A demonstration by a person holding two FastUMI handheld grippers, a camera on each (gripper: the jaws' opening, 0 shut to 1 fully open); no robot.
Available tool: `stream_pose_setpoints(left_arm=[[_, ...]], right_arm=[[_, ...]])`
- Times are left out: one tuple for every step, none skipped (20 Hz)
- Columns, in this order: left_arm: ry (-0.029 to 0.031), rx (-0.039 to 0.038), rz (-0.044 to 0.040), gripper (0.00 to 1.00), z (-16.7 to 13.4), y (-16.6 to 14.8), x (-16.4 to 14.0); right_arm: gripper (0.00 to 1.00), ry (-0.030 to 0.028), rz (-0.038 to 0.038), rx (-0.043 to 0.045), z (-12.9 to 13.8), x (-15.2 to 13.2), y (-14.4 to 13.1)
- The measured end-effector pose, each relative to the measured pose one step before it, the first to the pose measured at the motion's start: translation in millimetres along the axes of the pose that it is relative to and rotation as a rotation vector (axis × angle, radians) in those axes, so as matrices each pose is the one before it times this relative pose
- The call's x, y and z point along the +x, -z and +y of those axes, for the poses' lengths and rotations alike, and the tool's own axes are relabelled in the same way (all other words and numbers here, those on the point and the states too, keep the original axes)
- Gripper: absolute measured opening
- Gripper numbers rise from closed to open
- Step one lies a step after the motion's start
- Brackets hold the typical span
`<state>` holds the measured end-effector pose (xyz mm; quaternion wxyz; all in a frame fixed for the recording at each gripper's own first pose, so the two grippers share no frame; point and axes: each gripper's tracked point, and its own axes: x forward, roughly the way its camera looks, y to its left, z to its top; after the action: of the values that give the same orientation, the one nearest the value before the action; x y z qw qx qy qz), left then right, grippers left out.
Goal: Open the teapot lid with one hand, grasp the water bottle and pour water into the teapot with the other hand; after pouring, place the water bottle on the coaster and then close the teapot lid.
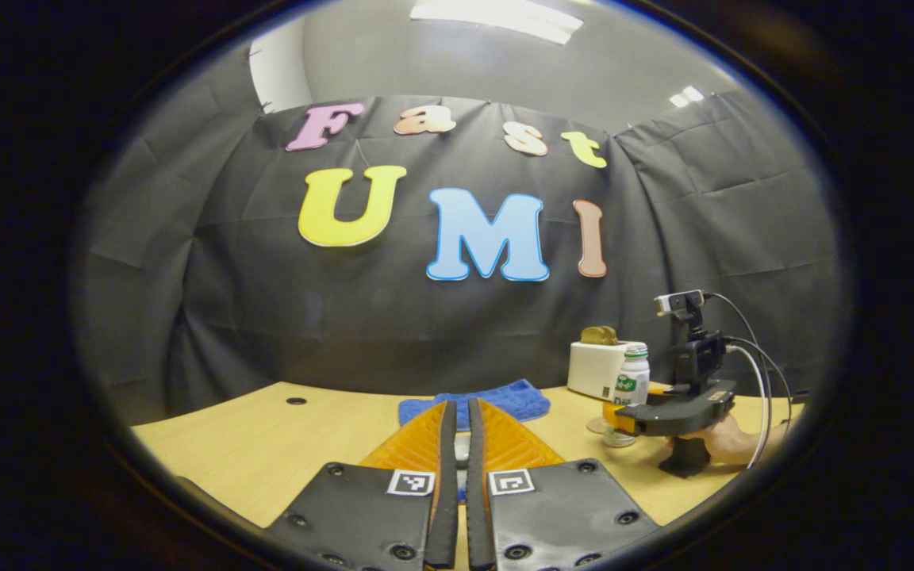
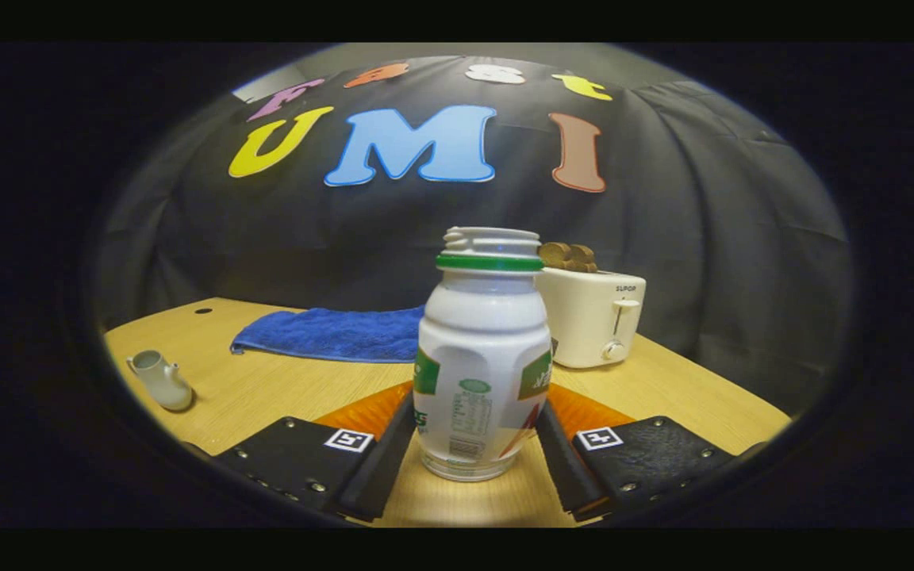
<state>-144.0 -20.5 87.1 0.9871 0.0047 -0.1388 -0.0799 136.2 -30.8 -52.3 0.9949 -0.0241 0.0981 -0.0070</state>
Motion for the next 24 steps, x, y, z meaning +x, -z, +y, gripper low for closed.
stream_pose_setpoints(left_arm=[[0.00516, -0.00617, 0.00124, 0.11, 0.31, 2.56, -2.6], [0.00689, -0.01101, 0.00116, 0.14, -1.0, 0.59, -3.19], [0.0079, -0.00923, -0.00852, 0.14, -1.08, -0.66, -5.56], [0.00239, -0.00192, -0.01101, 0.14, 0.26, -1.47, -4.62], [-0.00633, -0.00094, 0.00016, 0.11, 3.7, 2.38, -6.11], [0.00451, -0.00246, 0.00631, 0.14, 2.04, 2.15, -3.91], [0.00268, -0.00363, 0.00487, 0.14, -0.21, 2.13, -5.32], [-0.00085, -0.00384, 0.00056, 0.14, 1.31, -0.4, -6.52], [-0.0002, -0.00236, -0.00201, 0.11, 1.26, -1.41, -8.31], [-0.00107, -0.00241, 0.00009, 0.11, 1.18, 2.08, -8.67], [-0.00662, 0.00127, -0.00293, 0.14, 1.65, -0.32, -8.71], [-0.01255, 0.01132, -0.00897, 0.14, 3.89, -1.53, -7.8], [-0.01503, 0.0195, -0.0024, 0.11, 4.26, -0.34, -5.95], [-0.01295, 0.01732, 0.00393, 0.14, 3.23, 2.35, -5.28], [-0.00722, 0.00525, 0.00246, 0.11, 3.34, 0.18, -5.62], [-0.00087, -0.00667, -0.00328, 0.11, 1.81, -1.71, -4.05], [-0.00556, -0.00774, 0.00266, 0.11, 0.05, -0.26, -0.98], [-0.02105, 0.00203, 0.00884, 0.14, 5.07, 0.7, -1.67], [-0.02028, 0.00974, 0.01531, 0.14, 5.55, 5.81, -3.38], [-0.0048, 0.00723, 0.01156, 0.14, 1.69, 6.4, -6.56], [0.00188, -0.00816, 0.00943, 0.14, -0.7, 3.59, -4.29], [0.00501, -0.01556, 0.00836, 0.14, -1.36, 3.42, -2.73], [0.00294, -0.0098, 0.00628, 0.14, -0.9, 1.09, -2.49], [-0.00251, -0.00277, 0.00346, 0.15, 1.5, 1.62, -1.75]], right_arm=[[0.78, -0.0098, -0.00273, 0.00182, 2.37, -1.45, -0.94], [0.78, -0.01678, -0.00374, -0.00503, 4.52, -2.91, -1.87], [0.78, -0.01859, -0.00018, -0.01135, 6.35, -2.89, -1.43], [0.74, -0.01469, -0.00516, -0.02254, 4.85, -3.49, -1.66], [0.74, -0.01321, -0.01482, -0.02702, 6.26, -4.57, -4.8], [0.74, -0.01606, -0.01269, -0.02702, 5.35, -4.05, -3.65], [0.74, -0.01537, -0.00698, -0.02157, 6.61, -3.01, -3.24], [0.74, -0.01642, -0.004, -0.02063, 6.07, -2.21, -1.79], [0.74, -0.01555, -0.00031, -0.02251, 7.18, -2.22, -1.79], [0.74, -0.01555, 0.00085, -0.02372, 6.52, -1.88, -1.17], [0.74, -0.01756, -0.00177, -0.0243, 7.68, 0.18, -2.74], [0.74, -0.01626, -0.00081, -0.02624, 6.16, 0.76, -2.24], [0.74, -0.0136, 0.00399, -0.02217, 5.43, 1.73, -2.74], [0.74, -0.01767, 0.00542, -0.0178, 5.75, 2.97, -0.46], [0.74, -0.01418, 0.00703, -0.01498, 6.53, 2.46, -0.84], [0.74, -0.01287, 0.00509, -0.016, 5.68, 2.46, -1.31], [0.74, -0.00565, 0.00321, -0.01969, 4.98, 2.11, -2.91], [0.74, -0.00451, 0.00265, -0.02883, 4.93, 1.52, -1.86], [0.74, -0.00099, -0.00156, -0.03486, 3.47, 1.78, -2.66], [0.74, 0.00296, -0.00198, -0.03766, 2.07, 1.39, -2.27], [0.74, 0.00279, -0.00016, -0.03395, 1.57, 1.53, -2.33], [0.74, -0.00219, 0.00007, -0.02566, 1.84, 1.58, -1.06], [0.74, -0.00637, 0.00343, -0.02274, 3.45, 0.36, -1.96], [0.74, -0.0037, 0.0006, -0.02254, 2.71, 0.49, -1.58]])
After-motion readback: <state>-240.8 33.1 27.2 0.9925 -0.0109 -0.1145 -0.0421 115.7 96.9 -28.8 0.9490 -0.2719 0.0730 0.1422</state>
